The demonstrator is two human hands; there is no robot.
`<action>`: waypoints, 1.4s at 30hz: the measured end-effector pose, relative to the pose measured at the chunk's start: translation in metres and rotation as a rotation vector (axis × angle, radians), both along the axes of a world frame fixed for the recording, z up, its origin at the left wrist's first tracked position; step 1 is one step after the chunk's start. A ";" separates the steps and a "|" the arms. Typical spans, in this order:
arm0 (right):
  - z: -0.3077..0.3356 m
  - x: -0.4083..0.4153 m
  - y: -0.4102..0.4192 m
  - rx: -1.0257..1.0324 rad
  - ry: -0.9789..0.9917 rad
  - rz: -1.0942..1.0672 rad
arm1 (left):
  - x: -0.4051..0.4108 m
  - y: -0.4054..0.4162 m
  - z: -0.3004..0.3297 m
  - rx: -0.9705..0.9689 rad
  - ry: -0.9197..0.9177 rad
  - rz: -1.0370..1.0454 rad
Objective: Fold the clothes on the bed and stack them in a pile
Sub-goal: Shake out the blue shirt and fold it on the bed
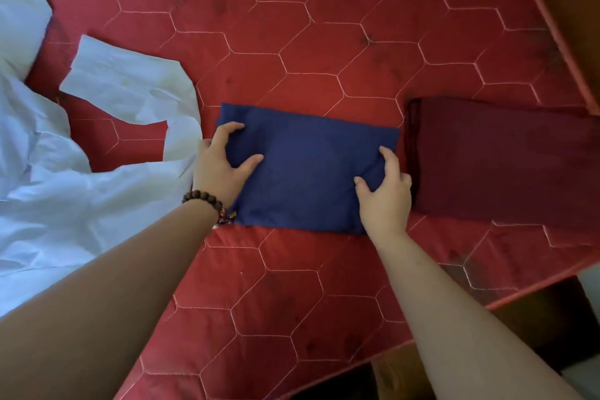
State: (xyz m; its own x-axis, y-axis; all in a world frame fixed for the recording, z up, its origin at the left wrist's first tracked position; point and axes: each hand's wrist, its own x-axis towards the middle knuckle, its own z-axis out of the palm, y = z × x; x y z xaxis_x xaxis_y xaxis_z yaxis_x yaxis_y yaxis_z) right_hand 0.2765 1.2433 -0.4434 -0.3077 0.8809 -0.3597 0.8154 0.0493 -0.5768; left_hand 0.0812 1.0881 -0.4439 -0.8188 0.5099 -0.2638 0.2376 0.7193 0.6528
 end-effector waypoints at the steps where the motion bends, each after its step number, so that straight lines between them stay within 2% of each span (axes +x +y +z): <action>1: 0.002 0.003 0.001 -0.019 0.013 0.038 | 0.002 -0.003 0.001 -0.002 -0.004 -0.002; 4: 0.007 0.015 0.006 -0.081 0.065 0.098 | 0.015 -0.007 0.006 -0.021 0.009 -0.003; 9: 0.033 0.048 0.025 0.010 0.107 0.129 | 0.057 0.017 0.032 -0.017 0.099 0.036; 18: 0.088 0.150 0.140 0.205 0.083 0.102 | 0.148 0.141 0.089 0.160 0.121 -0.165; 25: 0.111 0.202 0.210 0.303 0.107 0.087 | 0.200 0.208 0.113 0.285 0.218 -0.172; 29: 0.094 0.220 0.233 0.277 0.064 0.068 | 0.221 0.229 0.094 0.250 0.160 -0.216; 34: 0.038 0.225 0.237 0.015 -0.085 0.151 | 0.227 0.228 0.040 -0.169 -0.118 -0.351; 42: 0.025 0.222 0.241 0.056 -0.004 0.114 | 0.230 0.228 0.036 0.024 0.021 -0.309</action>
State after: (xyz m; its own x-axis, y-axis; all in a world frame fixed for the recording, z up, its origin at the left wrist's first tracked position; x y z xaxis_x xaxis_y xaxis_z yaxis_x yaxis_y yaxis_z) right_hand 0.4988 1.4841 -0.4182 -0.4053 0.8591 -0.3126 0.8051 0.1735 -0.5672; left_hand 0.3116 1.3158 -0.4076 -0.6293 0.7413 -0.2334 0.4558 0.5953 0.6617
